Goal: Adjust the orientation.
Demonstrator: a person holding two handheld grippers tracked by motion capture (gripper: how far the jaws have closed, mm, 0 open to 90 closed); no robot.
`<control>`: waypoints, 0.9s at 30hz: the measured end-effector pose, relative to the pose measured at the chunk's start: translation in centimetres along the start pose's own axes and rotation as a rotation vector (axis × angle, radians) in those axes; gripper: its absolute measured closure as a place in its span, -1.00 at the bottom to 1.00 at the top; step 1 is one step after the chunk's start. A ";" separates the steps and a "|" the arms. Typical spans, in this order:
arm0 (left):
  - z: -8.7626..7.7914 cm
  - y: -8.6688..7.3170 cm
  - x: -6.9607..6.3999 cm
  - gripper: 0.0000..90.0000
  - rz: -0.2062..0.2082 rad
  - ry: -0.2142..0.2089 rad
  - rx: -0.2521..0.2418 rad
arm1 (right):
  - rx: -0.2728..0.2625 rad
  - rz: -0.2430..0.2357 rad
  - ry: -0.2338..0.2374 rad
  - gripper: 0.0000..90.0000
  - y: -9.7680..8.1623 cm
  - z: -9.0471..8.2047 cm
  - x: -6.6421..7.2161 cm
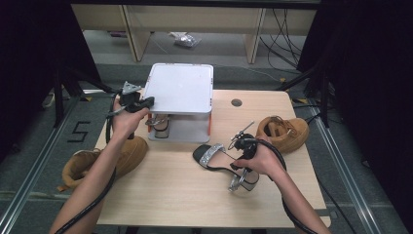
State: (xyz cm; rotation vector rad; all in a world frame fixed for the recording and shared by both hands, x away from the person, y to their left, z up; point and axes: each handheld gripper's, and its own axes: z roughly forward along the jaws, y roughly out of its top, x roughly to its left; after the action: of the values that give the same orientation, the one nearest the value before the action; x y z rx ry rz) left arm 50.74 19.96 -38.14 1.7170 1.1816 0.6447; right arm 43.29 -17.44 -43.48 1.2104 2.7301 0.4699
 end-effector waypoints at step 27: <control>0.0 0.1 0.0 0.99 0.007 0.001 0.014 | 0.197 -0.052 0.046 -0.27 1.3 3.6 0.8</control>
State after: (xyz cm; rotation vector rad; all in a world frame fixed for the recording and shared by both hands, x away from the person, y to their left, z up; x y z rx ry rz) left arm 50.78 19.98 -38.00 1.7333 1.1838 0.6429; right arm 44.54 -15.19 -46.47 1.1798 2.8959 0.2298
